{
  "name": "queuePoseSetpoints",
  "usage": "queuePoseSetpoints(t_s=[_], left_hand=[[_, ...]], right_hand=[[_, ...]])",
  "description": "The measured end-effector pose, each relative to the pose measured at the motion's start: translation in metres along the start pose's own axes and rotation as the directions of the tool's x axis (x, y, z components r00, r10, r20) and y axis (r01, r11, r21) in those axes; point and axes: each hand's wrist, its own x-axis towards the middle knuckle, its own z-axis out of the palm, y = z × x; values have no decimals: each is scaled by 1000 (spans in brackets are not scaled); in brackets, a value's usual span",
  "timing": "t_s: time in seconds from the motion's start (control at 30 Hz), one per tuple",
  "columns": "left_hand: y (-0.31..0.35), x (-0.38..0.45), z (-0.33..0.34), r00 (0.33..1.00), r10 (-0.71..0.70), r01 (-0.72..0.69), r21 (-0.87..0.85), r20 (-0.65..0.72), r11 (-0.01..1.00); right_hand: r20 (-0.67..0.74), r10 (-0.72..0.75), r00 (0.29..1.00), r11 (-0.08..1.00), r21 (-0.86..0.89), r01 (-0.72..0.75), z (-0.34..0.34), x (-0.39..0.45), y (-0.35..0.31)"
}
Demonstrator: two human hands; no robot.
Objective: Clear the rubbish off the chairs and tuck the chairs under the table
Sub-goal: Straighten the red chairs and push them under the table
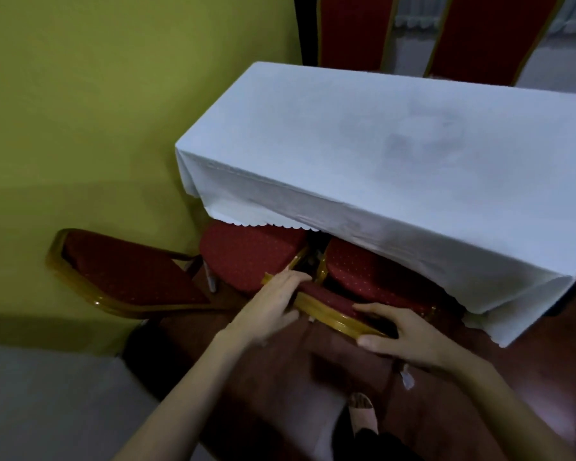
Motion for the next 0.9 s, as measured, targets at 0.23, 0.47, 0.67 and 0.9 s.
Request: queuePoseSetpoints(t_s=[0.23, 0.47, 0.67, 0.9], left_hand=[[-75, -46, -62, 968, -249, 249, -11, -21, 968], [-164, -83, -128, 941, -293, 239, 278, 172, 931], [-249, -112, -190, 950, -226, 138, 360, 217, 923], [-367, -166, -262, 918, -201, -61, 622, 343, 781]], right_hand=[[229, -45, 972, 993, -98, 69, 28, 110, -74], [215, -108, 971, 936, -308, 172, 78, 191, -130], [-4, -315, 949, 905, -301, 300, 170, 243, -188], [16, -218, 976, 903, -375, 208, 292, 287, -224]])
